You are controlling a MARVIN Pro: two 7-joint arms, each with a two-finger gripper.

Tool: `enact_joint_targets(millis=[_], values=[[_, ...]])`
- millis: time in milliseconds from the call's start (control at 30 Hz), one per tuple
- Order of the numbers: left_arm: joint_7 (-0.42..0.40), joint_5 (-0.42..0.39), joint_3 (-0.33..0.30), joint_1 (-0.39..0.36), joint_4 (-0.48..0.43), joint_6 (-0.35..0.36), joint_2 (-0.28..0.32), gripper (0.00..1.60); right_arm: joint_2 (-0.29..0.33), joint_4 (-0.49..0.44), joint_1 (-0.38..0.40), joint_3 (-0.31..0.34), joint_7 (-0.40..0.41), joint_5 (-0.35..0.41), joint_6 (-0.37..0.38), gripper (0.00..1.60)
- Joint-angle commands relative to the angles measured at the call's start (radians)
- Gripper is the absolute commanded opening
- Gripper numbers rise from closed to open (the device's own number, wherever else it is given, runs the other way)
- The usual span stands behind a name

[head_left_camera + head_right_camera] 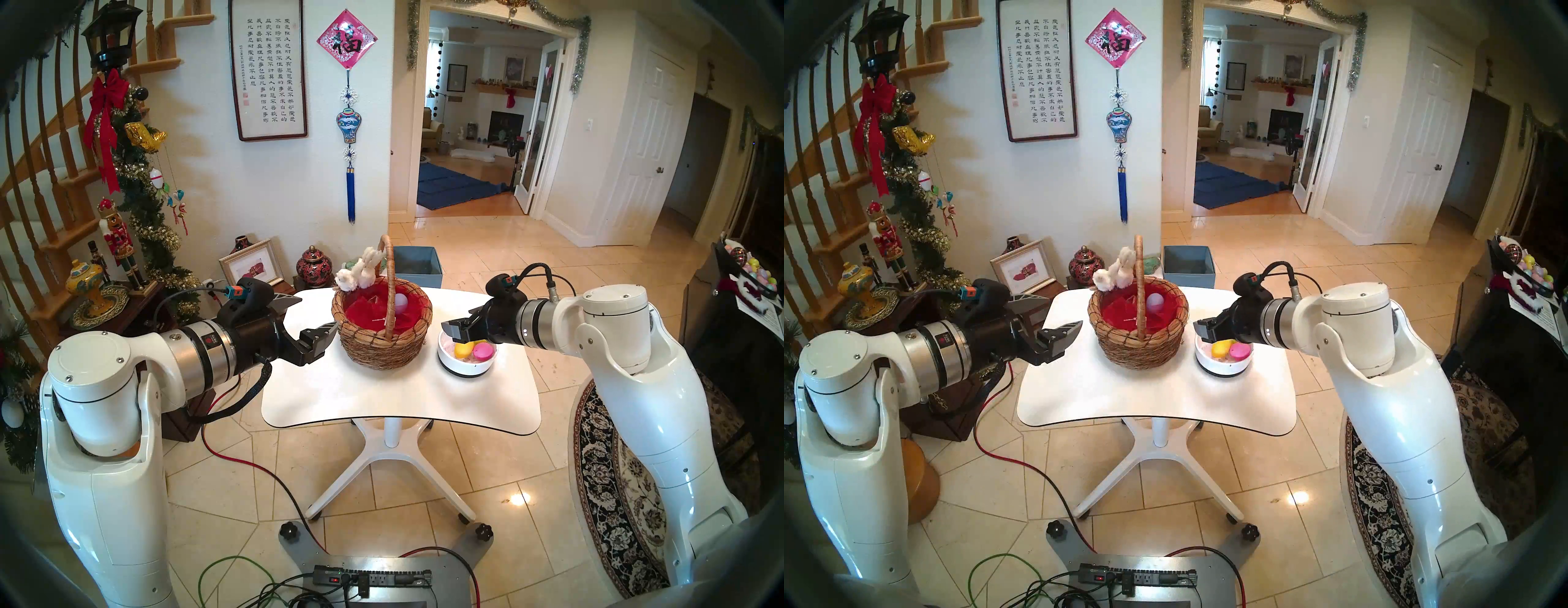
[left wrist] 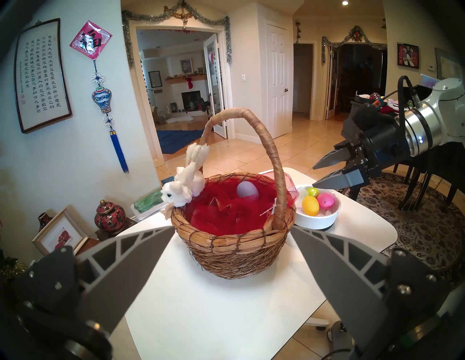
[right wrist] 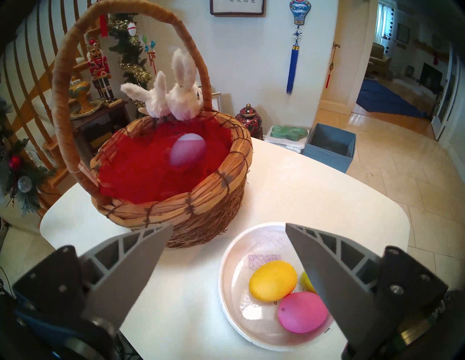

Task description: Put easter egg into basket

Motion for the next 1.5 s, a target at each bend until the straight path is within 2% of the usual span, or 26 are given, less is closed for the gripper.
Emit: enact_joint_targets(millis=[0,600,1467], values=[[0.001,0.001,0.002,-0.003,-0.005,-0.001,0.001,1.6,0.024,-0.032,-0.026,0.01,-0.057,0.043,-0.002,1.54],[0.001,0.001,0.002,-0.003,-0.005,-0.001,0.001,1.6,0.036,-0.007,-0.044,-0.007,-0.174,0.105,-0.002,1.54],[0.001,0.001,0.002,-0.003,-0.005,-0.001,0.001,1.6,0.051,0.066,0.03,-0.081,-0.285,0.181,-0.002,1.53]])
